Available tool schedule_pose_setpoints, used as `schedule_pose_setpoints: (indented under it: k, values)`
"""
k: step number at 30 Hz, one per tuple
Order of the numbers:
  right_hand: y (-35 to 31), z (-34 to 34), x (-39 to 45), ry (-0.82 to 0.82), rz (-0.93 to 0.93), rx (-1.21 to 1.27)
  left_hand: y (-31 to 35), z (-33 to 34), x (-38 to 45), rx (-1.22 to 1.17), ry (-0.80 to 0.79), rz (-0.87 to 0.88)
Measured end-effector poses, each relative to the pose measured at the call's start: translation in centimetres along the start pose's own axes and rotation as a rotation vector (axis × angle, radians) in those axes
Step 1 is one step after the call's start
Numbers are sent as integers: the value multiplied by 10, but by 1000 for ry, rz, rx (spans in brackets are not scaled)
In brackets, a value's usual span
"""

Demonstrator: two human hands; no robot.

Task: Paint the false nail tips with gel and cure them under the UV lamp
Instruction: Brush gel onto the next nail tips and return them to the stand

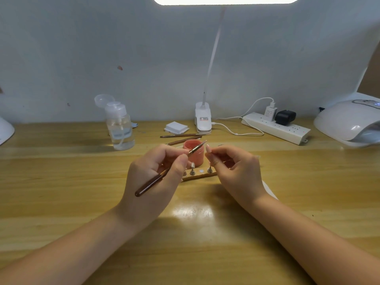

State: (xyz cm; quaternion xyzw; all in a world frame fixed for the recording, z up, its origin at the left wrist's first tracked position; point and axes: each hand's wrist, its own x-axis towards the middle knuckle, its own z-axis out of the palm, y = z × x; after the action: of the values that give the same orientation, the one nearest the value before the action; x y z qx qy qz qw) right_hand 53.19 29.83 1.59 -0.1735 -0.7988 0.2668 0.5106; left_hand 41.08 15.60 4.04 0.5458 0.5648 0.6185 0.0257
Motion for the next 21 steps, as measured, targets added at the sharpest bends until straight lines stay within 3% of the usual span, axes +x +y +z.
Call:
schedule_pose_setpoints:
  k: [4,21]
  values:
    - [0,-1,0,2,0,-18,-1,0,-1,-5,-51,0]
    - [-1,1,0,17,-48,-56,4,2,-2,25,-18,27]
